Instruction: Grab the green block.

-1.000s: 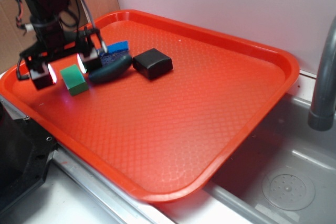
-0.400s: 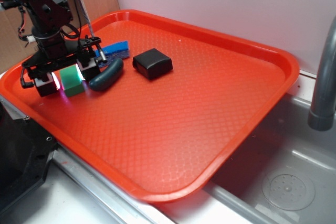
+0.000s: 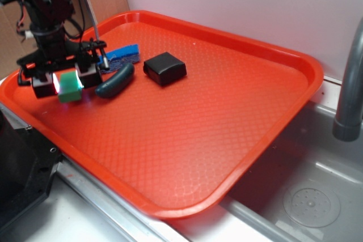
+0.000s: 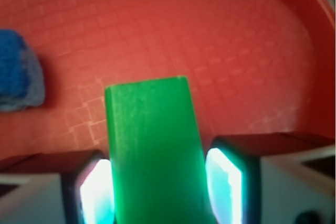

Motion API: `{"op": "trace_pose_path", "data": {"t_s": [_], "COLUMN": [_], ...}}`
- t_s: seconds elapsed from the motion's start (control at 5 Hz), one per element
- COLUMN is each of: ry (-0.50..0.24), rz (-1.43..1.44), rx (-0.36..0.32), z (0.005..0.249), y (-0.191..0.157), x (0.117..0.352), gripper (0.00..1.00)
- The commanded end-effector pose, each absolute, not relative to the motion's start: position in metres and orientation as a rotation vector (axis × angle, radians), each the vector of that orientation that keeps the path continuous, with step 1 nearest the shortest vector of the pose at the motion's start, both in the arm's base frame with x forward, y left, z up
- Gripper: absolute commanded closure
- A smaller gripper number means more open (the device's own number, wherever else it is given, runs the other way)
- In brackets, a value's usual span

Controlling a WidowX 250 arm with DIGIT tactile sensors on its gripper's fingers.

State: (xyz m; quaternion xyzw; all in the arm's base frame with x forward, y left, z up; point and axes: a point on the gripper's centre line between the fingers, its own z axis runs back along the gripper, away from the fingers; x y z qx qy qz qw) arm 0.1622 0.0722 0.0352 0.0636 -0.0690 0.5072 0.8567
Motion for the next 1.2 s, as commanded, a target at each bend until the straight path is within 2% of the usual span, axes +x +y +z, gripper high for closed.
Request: {"op": "trace_pose_path", "data": {"t_s": [0.0,0.2,0.4,0.6,0.8,1.0], "ry": [-0.192,-0.157,-0.091,-0.09,-0.103,-0.104], "rz": [0.732,0.528,0.321,0.142,0.002,0.027], "rx": [0.112,0.007,-0.036,-0.029,-0.03,-0.036], "z": [0.111,0.158,0.194,0.222,0.235,0.234], "y": [0.059,0.03,0.005,-0.014,-0.03,-0.033], "x": [0.181,0.187,0.187,0.179,0.168,0.164], "gripper": [1.0,1.0,1.0,1.0,1.0,1.0]}}
